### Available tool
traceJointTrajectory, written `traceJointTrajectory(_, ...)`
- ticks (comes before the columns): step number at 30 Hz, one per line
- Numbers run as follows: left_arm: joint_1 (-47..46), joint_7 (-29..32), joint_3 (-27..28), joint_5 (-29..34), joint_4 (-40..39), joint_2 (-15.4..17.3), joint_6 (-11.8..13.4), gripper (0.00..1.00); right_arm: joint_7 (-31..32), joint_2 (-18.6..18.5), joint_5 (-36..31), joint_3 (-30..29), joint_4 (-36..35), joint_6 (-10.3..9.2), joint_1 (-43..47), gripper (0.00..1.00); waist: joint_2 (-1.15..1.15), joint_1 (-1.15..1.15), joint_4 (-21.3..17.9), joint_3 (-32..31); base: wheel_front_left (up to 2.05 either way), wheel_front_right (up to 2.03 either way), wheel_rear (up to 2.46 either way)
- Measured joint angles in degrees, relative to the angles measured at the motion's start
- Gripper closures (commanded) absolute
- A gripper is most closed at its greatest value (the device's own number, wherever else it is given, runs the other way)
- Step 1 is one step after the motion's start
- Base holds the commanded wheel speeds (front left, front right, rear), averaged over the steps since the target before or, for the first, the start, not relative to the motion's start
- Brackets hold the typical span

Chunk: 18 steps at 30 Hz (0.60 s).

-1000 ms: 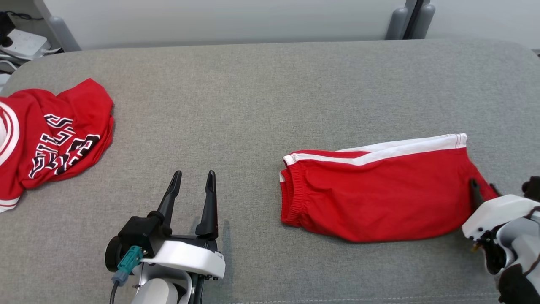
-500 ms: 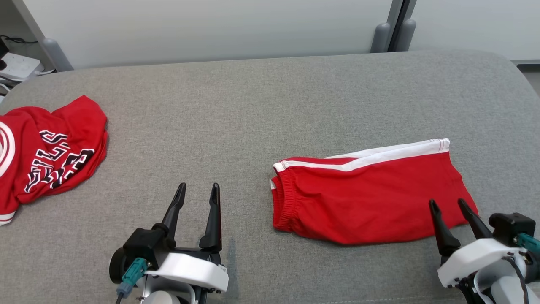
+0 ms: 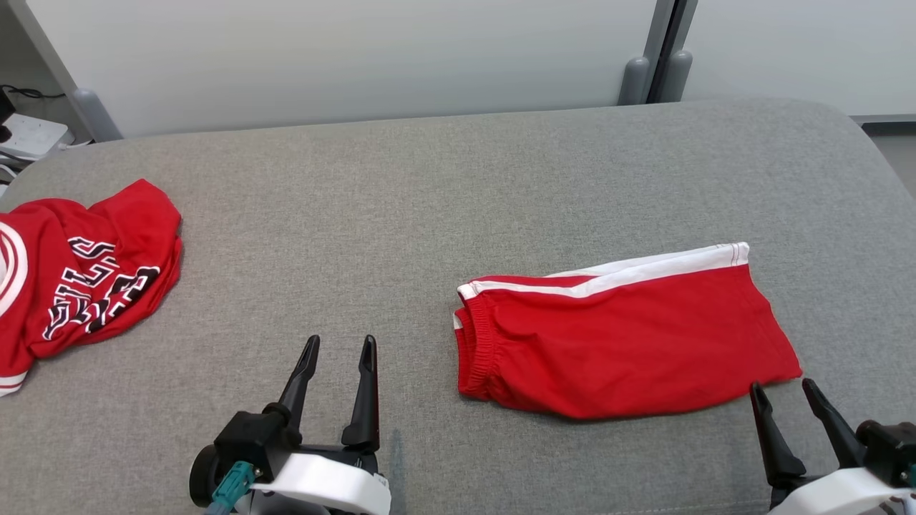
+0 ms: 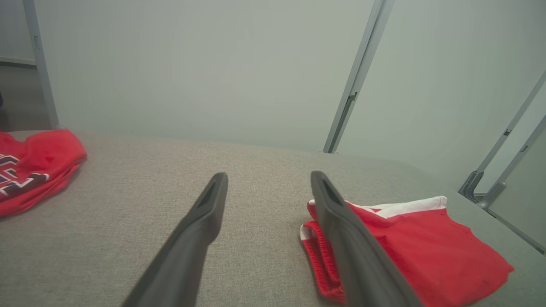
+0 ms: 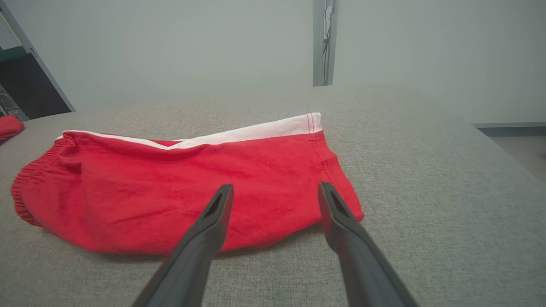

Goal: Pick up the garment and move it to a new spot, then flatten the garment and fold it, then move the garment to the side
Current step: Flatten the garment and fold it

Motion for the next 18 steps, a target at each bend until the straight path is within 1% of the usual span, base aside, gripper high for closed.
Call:
traceJointTrajectory(9, 0.99, 0.0, -0.01, 0.01, 0.21, 0.02, -0.01, 0.0, 0.0, 0.57, -0.42, -0.38, 0.48, 0.0, 1.16, 0.0, 0.0, 0.0, -0.02, -1.24, 0.0, 0.0, 0.0)
traceJointTrajectory(11, 1.07, 0.0, -0.03, 0.01, 0.27, 0.03, -0.02, 0.0, 0.0, 1.02, 0.65, -0.81, 1.26, 0.0, 1.17, 0.0, 0.0, 0.0, -0.01, -1.37, 0.0, 0.0, 0.0)
traceJointTrajectory(14, 1.07, 0.0, -0.27, 0.01, 0.3, 0.04, -0.02, 0.0, 0.0, 3.11, 6.28, -2.79, 4.11, -0.01, 1.13, 0.0, 0.0, 0.0, 0.15, -1.36, 0.0, 0.0, 0.0)
traceJointTrajectory(16, 1.07, 0.0, -0.57, 0.01, 0.32, 0.04, -0.02, 0.0, 0.49, 3.77, 10.06, -3.32, 6.52, -0.01, 0.98, 0.0, 0.0, 0.0, 0.38, -1.18, 0.0, 0.0, 0.0)
traceJointTrajectory(18, 1.06, 0.0, -0.83, 0.03, 0.33, 0.07, -0.03, 0.0, 1.71, 4.44, 15.22, -3.92, 8.45, -0.01, 0.14, 0.0, 0.0, 0.0, 0.66, -0.92, 0.0, 0.0, 0.0)
